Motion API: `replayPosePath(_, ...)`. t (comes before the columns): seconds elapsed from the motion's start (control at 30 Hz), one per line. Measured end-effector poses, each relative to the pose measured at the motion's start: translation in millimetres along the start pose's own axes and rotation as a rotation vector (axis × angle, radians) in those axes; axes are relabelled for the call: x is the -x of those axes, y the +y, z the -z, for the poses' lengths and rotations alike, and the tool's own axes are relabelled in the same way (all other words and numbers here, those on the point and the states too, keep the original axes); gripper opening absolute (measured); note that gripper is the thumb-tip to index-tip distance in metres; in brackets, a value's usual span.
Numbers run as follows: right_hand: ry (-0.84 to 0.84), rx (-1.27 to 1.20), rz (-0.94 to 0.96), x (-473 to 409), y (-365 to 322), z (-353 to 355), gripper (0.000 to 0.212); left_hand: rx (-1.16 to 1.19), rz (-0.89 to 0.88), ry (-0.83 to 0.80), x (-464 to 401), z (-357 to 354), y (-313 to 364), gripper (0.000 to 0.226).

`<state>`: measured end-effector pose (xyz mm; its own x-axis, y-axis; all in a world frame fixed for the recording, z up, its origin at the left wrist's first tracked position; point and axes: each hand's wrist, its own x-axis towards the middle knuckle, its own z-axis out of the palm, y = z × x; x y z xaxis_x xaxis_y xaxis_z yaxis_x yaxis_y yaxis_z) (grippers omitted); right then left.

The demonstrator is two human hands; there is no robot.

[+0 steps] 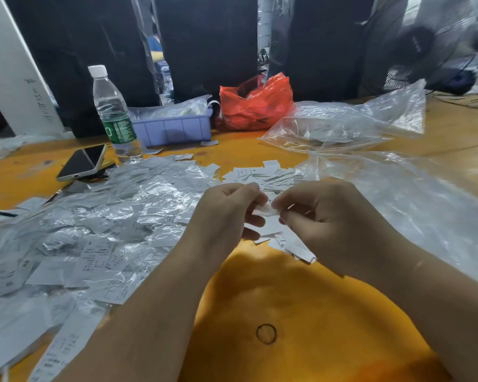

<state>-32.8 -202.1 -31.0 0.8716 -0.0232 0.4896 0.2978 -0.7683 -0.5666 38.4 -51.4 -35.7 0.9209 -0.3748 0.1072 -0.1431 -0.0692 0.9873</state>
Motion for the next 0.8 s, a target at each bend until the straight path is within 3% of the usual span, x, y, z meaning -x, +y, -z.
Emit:
replayPosePath(0.1,0.068,0.088,-0.001,8.5,3.5,11.9,0.021,-0.041,-0.031,-0.014,0.9,-4.1,-4.7,0.016)
replayPosePath(0.2,0.164,0.433,-0.014,13.3,12.1,27.1,0.026,-0.097,-0.049,-0.008,1.5,-4.6,-7.2,0.010)
replayPosePath(0.27,0.106,0.611,-0.127,15.1,17.1,33.1,0.026,-0.119,-0.054,-0.001,1.3,-4.2,-7.5,0.016)
replayPosePath(0.43,-0.181,0.521,-0.196,18.6,19.0,21.5,0.024,-0.159,-0.077,-0.031,1.0,-5.5,-8.8,0.026)
replayPosePath(0.53,-0.160,0.494,-0.149,17.7,17.0,19.1,0.033,-0.204,-0.095,-0.037,0.0,-6.9,-11.0,0.024)
replayPosePath(0.6,-0.134,0.610,-0.149,17.7,17.6,19.8,0.038,-0.209,-0.108,-0.037,-0.5,-7.1,-12.1,0.024)
replayPosePath(0.8,-0.218,0.713,-0.218,20.2,17.3,15.2,0.014,-0.245,-0.119,-0.044,-0.5,-7.8,-13.6,0.024)
